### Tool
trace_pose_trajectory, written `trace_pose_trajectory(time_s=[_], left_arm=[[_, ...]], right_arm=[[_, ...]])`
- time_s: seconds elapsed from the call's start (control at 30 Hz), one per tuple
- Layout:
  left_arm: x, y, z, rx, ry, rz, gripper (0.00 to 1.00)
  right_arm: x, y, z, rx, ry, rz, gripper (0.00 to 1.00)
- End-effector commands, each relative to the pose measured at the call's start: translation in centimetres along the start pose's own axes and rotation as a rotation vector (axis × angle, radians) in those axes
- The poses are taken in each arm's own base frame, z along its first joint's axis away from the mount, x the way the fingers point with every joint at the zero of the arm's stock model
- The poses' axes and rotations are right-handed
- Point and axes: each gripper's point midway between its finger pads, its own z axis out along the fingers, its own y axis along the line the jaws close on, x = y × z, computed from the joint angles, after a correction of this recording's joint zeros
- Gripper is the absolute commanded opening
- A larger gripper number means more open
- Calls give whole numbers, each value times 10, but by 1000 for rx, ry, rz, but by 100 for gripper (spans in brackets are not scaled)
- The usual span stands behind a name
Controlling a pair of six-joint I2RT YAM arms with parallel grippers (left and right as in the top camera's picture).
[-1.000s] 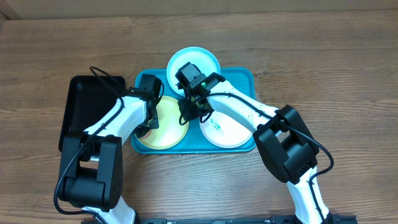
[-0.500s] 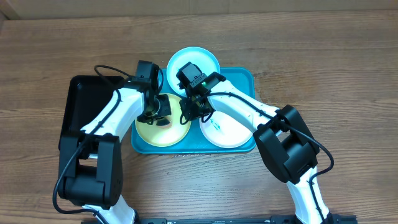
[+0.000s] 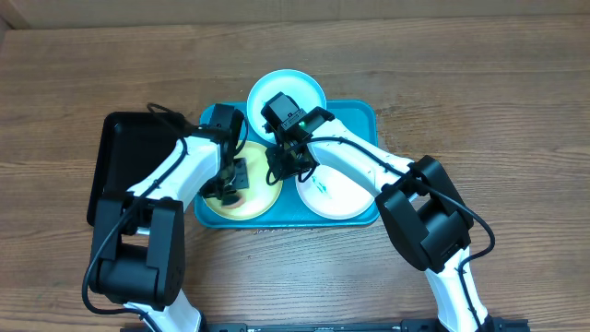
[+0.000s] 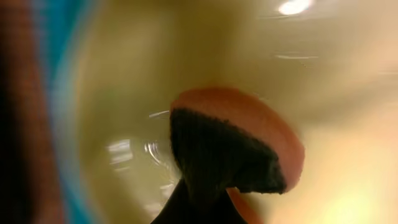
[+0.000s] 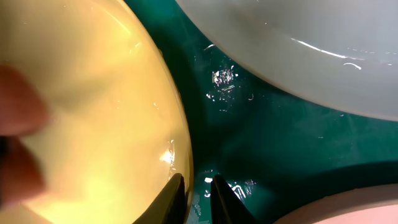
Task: Clean dirty plates on tray and stack at the side
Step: 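Scrub the yellow plate with the sponge in the left gripper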
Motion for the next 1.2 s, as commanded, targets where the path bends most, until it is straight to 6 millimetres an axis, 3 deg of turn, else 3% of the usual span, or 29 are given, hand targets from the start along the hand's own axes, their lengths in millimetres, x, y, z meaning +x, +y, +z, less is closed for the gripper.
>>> trace_pose_trajectory(time_s=[0.0, 0.1, 0.17, 0.27, 0.4, 0.53, 0.7, 0.83, 1.03, 1.17], left_arm=[[-27, 48, -22, -265, -109, -78, 4], [-42, 39, -44, -211, -146, -94, 4], [-56, 25, -66, -110, -191, -112, 4], [-65, 4, -82, 37, -219, -96, 5], [-56, -37, -84, 277, -153, -36, 4], [-39, -52, -65, 319, -79, -13, 4], [-18, -53, -26, 293, -13, -11, 4], [-9, -48, -8, 274, -10, -14, 4], [-17, -17, 2, 94, -72, -24, 4], [-28, 16, 1, -92, -142, -34, 4]], right_arm=[[-6, -5, -2, 20, -15, 3, 17], [-6, -5, -2, 19, -15, 2, 17], [-6, -5, -2, 20, -14, 3, 17], [-5, -5, -2, 22, -8, 4, 17], [-4, -6, -2, 23, -6, 4, 17], [-6, -5, -2, 20, -14, 3, 17], [-6, -5, -2, 20, -15, 3, 17], [-7, -5, -2, 20, -16, 3, 17], [-6, -5, -2, 21, -12, 3, 17], [-6, -5, -2, 21, -11, 3, 17]])
